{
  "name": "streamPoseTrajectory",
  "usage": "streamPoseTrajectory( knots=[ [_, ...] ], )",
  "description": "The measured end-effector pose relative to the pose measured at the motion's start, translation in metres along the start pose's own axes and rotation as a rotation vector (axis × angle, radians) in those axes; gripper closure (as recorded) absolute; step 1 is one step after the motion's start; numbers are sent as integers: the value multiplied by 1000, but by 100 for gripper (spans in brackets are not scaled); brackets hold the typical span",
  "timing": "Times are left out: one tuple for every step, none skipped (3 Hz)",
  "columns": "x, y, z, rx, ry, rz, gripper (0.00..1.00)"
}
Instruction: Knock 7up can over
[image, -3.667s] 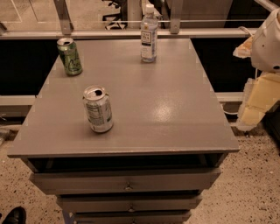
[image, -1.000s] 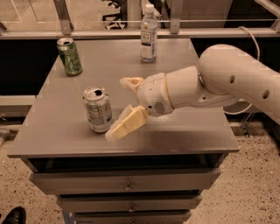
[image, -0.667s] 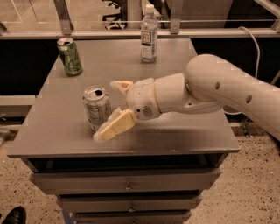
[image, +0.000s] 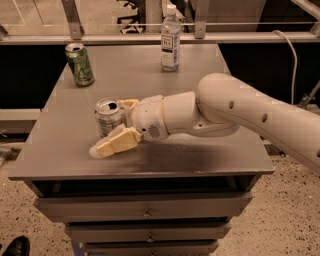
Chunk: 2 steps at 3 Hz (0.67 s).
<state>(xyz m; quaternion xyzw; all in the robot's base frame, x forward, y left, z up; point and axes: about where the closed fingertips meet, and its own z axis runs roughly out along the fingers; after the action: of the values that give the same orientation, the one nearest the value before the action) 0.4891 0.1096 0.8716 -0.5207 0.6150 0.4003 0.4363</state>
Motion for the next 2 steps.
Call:
streamPoseTrajectory(
  knots=[
    [-1, -5, 7, 12, -15, 28, 43],
    [-8, -21, -5, 47, -5, 24, 74]
  ],
)
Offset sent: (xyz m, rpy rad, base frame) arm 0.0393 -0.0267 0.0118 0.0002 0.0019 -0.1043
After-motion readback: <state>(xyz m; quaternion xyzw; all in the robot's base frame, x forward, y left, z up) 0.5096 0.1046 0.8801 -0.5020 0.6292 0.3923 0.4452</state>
